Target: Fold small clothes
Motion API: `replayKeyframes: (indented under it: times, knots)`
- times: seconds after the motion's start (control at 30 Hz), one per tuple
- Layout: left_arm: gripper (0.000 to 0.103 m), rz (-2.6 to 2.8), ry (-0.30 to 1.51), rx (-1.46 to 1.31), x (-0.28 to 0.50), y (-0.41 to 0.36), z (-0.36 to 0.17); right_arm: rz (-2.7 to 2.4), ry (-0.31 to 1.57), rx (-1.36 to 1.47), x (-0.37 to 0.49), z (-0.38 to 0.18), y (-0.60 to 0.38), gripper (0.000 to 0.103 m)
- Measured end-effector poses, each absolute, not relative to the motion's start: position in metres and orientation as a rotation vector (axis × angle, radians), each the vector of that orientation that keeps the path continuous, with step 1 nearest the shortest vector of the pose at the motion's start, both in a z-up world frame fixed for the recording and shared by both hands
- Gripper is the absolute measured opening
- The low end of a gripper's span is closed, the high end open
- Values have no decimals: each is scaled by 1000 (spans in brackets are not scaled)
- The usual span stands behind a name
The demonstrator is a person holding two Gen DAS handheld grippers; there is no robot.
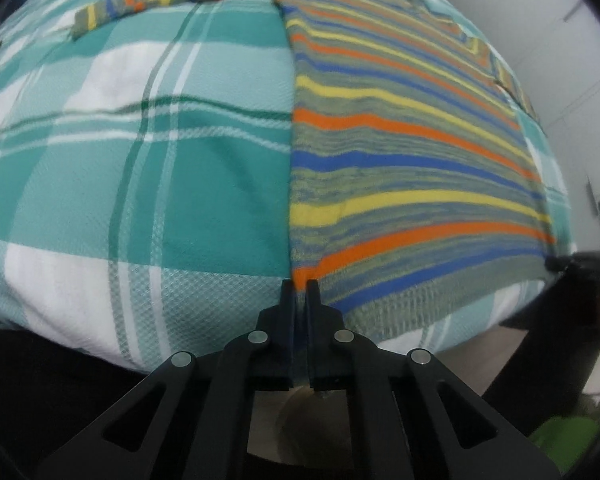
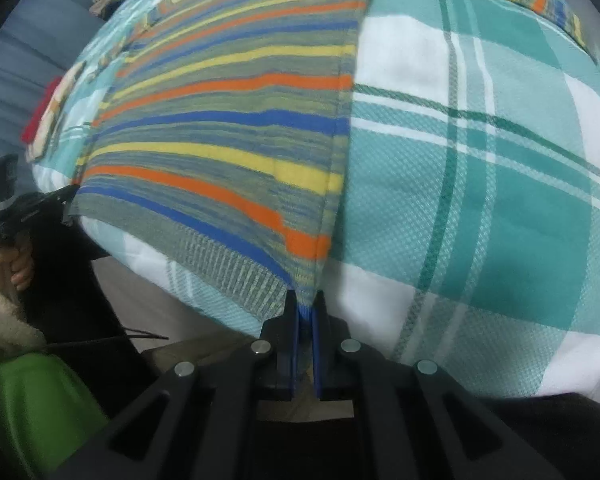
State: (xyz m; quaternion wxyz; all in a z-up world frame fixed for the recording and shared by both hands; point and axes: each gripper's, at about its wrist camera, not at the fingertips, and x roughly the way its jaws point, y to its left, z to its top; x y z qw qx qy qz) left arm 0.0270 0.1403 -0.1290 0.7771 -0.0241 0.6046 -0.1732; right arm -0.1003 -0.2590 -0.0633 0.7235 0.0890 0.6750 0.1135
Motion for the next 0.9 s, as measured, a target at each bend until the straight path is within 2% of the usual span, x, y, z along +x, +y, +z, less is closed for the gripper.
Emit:
replayKeyframes:
  times: [0.07, 0.17, 0.2, 0.23, 0.3, 0.37, 0.5, 0.63, 0.7, 0.8, 0.9]
  knots:
    - [4, -365, 1298, -21, 26, 135, -129, 234, 1508, 210, -94, -75, -260, 5]
    - [13, -351, 1278, 39, 23, 125, -123, 214, 1516, 220, -90, -82, -258, 5]
    - [25, -342, 1272, 43, 23, 124, -118, 212, 1516, 224, -89, -81, -258, 7]
    - [42, -319, 1249, 56, 21, 125, -110, 208, 1521, 233, -89, -80, -258, 11]
    - [59, -282, 1157, 78, 21, 130, -84, 186, 1535, 240, -90, -74, -263, 35]
    - [66, -274, 1082, 79, 26, 132, -60, 172, 1498, 234, -90, -59, -271, 49]
    - [83, -295, 900, 49, 54, 127, -5, 89, 1287, 231, -63, 0, -310, 51]
    - [94, -318, 760, 22, 97, 101, 25, -24, 999, 283, -21, 52, -359, 55]
    - [95, -319, 739, 2, 120, 82, 23, -69, 841, 350, 5, 72, -390, 58]
    - [95, -342, 728, -22, 143, 60, 6, -112, 704, 481, 37, 77, -435, 58]
    - [95, -328, 713, -3, 159, 45, -27, -149, 667, 616, 63, 58, -480, 58]
